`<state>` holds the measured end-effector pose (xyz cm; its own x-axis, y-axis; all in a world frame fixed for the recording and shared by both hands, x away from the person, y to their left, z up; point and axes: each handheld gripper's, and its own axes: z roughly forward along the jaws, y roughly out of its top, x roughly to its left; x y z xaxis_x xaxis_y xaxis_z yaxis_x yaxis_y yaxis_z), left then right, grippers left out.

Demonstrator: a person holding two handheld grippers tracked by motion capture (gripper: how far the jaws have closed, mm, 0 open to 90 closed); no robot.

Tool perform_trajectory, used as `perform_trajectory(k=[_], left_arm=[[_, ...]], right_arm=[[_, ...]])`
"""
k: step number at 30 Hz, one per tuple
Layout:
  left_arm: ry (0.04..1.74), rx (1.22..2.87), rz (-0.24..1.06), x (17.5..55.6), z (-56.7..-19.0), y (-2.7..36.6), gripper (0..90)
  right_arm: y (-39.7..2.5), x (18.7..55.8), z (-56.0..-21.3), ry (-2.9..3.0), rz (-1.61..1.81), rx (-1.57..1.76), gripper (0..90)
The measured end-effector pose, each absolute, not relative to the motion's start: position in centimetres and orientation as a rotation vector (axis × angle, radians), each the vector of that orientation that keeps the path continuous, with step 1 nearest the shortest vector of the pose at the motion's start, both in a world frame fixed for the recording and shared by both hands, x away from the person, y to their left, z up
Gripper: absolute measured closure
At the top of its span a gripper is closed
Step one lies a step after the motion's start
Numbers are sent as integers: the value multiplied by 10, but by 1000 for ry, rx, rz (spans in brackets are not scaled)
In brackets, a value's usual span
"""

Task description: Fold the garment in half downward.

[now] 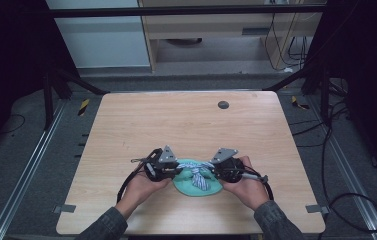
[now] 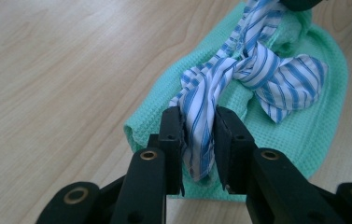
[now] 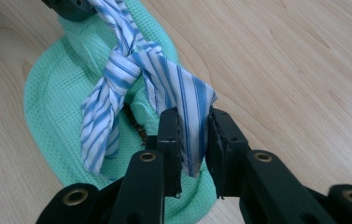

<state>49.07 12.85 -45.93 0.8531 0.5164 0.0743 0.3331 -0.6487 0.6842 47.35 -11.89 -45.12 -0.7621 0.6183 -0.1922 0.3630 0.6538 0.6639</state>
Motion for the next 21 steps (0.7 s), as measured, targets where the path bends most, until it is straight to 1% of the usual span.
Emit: perform_trajectory(k=[2,3,5,8,11,14,16,18,21], left_arm=[[610,2335,338,490,-460,129,724],[612,2338,330,489,-461,129,698],[630,2333,321,486,-464,130,639],[630,2333,304,483,-467,130,594],[623,2338,304,480,-469,130,603],[621,2357,290,479,-472,130,646],[622,2354,287,478,-473,130,637],[620,2356,282,478,-474,130,596],[594,2370,288,473,-478,129,618]], right_arm=[[-119,472,-452,2472,868,771,746],[-119,469,-453,2475,868,769,731],[-119,467,-454,2480,867,763,743],[-119,463,-454,2485,870,757,758],[-119,460,-453,2484,873,749,767],[-119,457,-455,2484,878,746,762],[-120,455,-455,2488,881,747,754],[-120,454,-455,2487,885,751,754],[-121,449,-459,2495,884,742,770]])
